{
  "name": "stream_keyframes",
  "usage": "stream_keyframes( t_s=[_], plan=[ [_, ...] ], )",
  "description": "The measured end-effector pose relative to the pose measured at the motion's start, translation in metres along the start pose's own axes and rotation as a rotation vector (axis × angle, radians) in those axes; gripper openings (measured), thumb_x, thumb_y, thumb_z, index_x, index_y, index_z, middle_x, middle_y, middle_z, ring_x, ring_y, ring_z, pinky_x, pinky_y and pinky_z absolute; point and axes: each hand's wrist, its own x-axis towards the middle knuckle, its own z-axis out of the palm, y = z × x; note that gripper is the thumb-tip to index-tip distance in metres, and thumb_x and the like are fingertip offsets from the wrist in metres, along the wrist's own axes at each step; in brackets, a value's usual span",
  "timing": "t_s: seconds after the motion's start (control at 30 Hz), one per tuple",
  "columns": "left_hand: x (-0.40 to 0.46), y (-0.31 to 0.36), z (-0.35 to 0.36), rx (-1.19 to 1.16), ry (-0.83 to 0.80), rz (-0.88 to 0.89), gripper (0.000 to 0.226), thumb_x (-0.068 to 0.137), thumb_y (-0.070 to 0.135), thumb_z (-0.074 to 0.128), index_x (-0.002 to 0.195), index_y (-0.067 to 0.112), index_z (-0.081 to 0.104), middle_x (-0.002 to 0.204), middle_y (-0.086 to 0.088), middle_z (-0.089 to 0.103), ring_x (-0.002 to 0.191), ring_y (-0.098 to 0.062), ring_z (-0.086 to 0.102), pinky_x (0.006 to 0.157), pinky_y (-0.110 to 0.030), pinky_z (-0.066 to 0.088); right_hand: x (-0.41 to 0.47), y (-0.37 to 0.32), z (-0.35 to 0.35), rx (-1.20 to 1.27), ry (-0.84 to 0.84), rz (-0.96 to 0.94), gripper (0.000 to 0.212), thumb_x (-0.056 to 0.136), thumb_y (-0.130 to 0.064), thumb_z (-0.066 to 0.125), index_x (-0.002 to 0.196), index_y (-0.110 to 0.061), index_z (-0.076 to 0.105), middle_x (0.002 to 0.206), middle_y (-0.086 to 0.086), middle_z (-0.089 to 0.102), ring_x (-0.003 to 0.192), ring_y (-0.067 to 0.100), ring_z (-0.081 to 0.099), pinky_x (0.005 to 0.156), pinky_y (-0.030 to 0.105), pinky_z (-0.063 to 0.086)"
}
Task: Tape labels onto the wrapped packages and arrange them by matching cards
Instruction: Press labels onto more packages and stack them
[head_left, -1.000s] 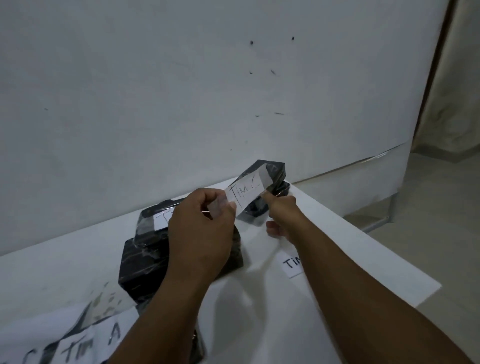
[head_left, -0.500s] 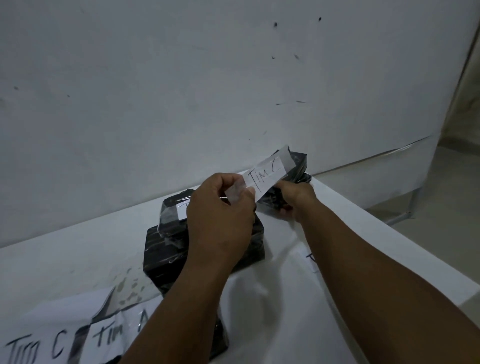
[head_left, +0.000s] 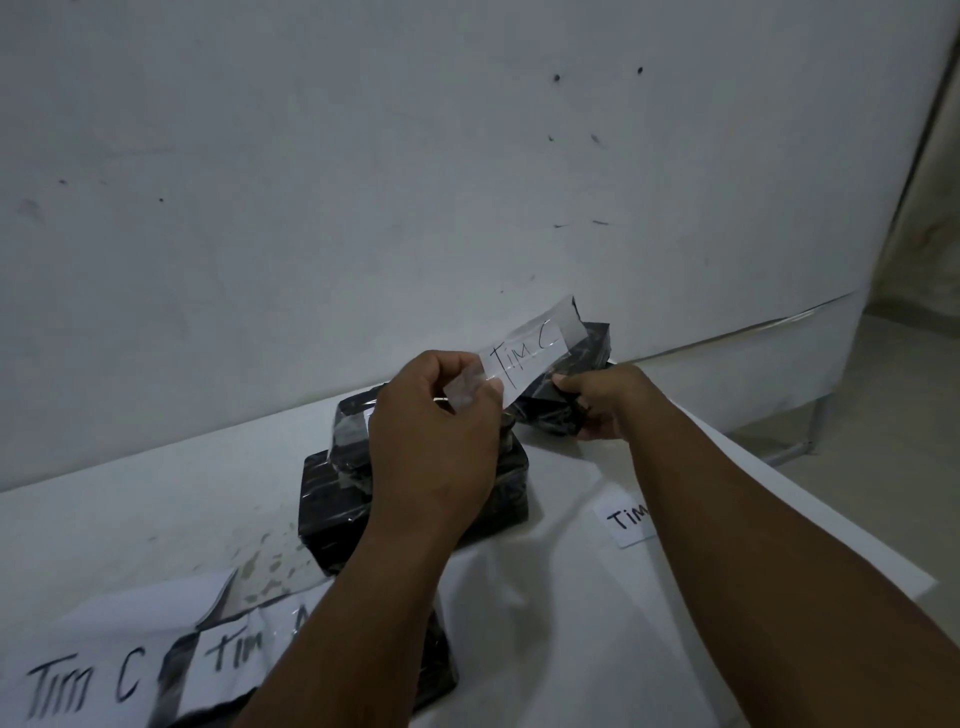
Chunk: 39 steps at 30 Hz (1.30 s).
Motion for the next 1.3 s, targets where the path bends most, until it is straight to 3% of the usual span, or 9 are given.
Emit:
stream_keyframes(
  t_s=[0.23, 0.37, 0.53, 0.63, 0.73, 0.93, 1.07, 1.17, 1.3],
  plan=[
    [-0.004, 0.003, -0.009, -0.009, 0.017, 0.021, 0.006, 0.090, 0.025, 0.075, 0.095, 0.026, 0.071, 0.087, 0.009, 0.073, 0.077, -0.014, 0.072, 0.077, -0.037, 0.063, -0.020, -0.011, -0.006, 0.096, -0.072, 0.053, 0.025, 0.089, -0.025, 0.075, 0.104, -0.010, 0.063, 0.107, 0.014, 0.070, 0.094, 0.029, 0.066, 0.081, 0.039, 0.056],
    [-0.006, 0.005, -0.015, -0.036, 0.010, 0.019, 0.006, 0.090, 0.024, 0.075, 0.095, 0.025, 0.072, 0.085, 0.008, 0.075, 0.076, -0.013, 0.073, 0.075, -0.034, 0.063, -0.034, -0.005, -0.013, 0.257, -0.098, 0.047, 0.028, 0.092, -0.020, 0.072, 0.115, -0.007, 0.061, 0.110, 0.015, 0.069, 0.100, 0.030, 0.066, 0.077, 0.041, 0.059],
    [-0.015, 0.005, -0.021, -0.061, -0.019, 0.014, 0.006, 0.090, 0.024, 0.076, 0.095, 0.025, 0.071, 0.082, 0.006, 0.075, 0.072, -0.010, 0.072, 0.064, -0.017, 0.057, -0.065, 0.017, -0.030, 0.371, -0.024, -0.043, 0.037, 0.087, -0.018, 0.079, 0.118, -0.006, 0.062, 0.117, 0.016, 0.068, 0.103, 0.033, 0.068, 0.079, 0.047, 0.063],
    [-0.025, 0.006, -0.025, -0.078, -0.031, 0.016, 0.007, 0.090, 0.023, 0.076, 0.092, 0.027, 0.071, 0.078, 0.006, 0.075, 0.072, -0.012, 0.072, 0.068, -0.026, 0.062, -0.101, 0.037, -0.043, 0.394, -0.005, -0.062, 0.042, 0.086, -0.016, 0.080, 0.120, -0.003, 0.060, 0.114, 0.016, 0.070, 0.097, 0.032, 0.070, 0.071, 0.043, 0.064],
    [-0.036, 0.007, -0.030, -0.082, -0.054, 0.021, 0.009, 0.091, 0.023, 0.075, 0.090, 0.030, 0.069, 0.076, 0.010, 0.075, 0.068, -0.009, 0.071, 0.069, -0.030, 0.061, -0.137, 0.063, -0.049, 0.415, 0.004, -0.059, 0.044, 0.084, -0.015, 0.081, 0.122, -0.003, 0.061, 0.114, 0.017, 0.072, 0.093, 0.034, 0.073, 0.074, 0.046, 0.064],
    [-0.062, 0.009, -0.046, -0.116, -0.090, 0.000, 0.009, 0.091, 0.023, 0.076, 0.091, 0.030, 0.070, 0.073, 0.008, 0.075, 0.062, -0.007, 0.069, 0.060, -0.022, 0.056, -0.209, 0.111, -0.048, 0.463, -0.056, 0.012, 0.044, 0.081, -0.017, 0.084, 0.119, -0.006, 0.064, 0.110, 0.015, 0.074, 0.094, 0.036, 0.073, 0.069, 0.039, 0.063],
    [-0.080, 0.008, -0.055, -0.097, -0.122, -0.008, 0.007, 0.089, 0.022, 0.077, 0.094, 0.025, 0.073, 0.073, 0.006, 0.075, 0.062, -0.007, 0.070, 0.064, -0.028, 0.059, -0.238, 0.134, -0.030, 0.463, -0.060, 0.012, 0.037, 0.080, -0.018, 0.085, 0.110, -0.005, 0.068, 0.087, 0.008, 0.081, 0.089, 0.033, 0.077, 0.074, 0.043, 0.065],
    [-0.091, 0.005, -0.061, -0.069, -0.160, -0.005, 0.009, 0.089, 0.021, 0.077, 0.095, 0.027, 0.073, 0.076, 0.006, 0.075, 0.061, -0.005, 0.069, 0.060, -0.024, 0.056, -0.249, 0.146, -0.014, 0.458, -0.080, 0.011, 0.041, 0.078, -0.021, 0.087, 0.111, -0.006, 0.069, 0.091, 0.007, 0.081, 0.089, 0.028, 0.078, 0.079, 0.046, 0.065],
    [-0.104, -0.002, -0.066, -0.039, -0.239, -0.038, 0.010, 0.090, 0.021, 0.076, 0.093, 0.030, 0.072, 0.081, 0.011, 0.075, 0.068, -0.008, 0.071, 0.062, -0.025, 0.058, -0.261, 0.155, 0.005, 0.498, -0.120, 0.032, 0.039, 0.079, -0.023, 0.087, 0.110, -0.007, 0.071, 0.097, 0.008, 0.081, 0.091, 0.027, 0.078, 0.073, 0.040, 0.064]
  ],
)
